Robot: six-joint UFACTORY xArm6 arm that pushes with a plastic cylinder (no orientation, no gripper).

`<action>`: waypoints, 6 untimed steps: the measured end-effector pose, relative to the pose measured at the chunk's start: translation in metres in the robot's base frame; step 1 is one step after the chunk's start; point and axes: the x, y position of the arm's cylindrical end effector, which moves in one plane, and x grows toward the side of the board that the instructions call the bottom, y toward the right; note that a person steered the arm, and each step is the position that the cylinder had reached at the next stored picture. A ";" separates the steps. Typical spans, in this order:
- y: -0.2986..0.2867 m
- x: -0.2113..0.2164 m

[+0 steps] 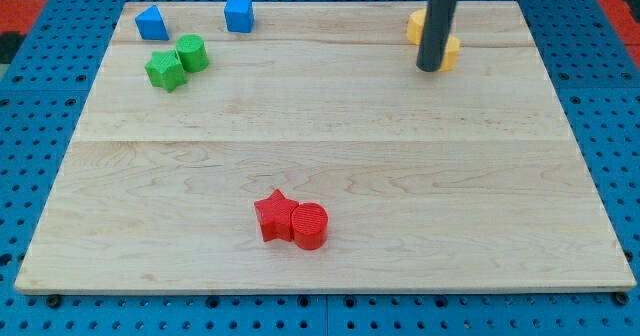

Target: Put the yellow heart at the top left side of the yellow hexagon

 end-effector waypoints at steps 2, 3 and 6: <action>0.020 -0.038; -0.008 -0.014; -0.030 -0.066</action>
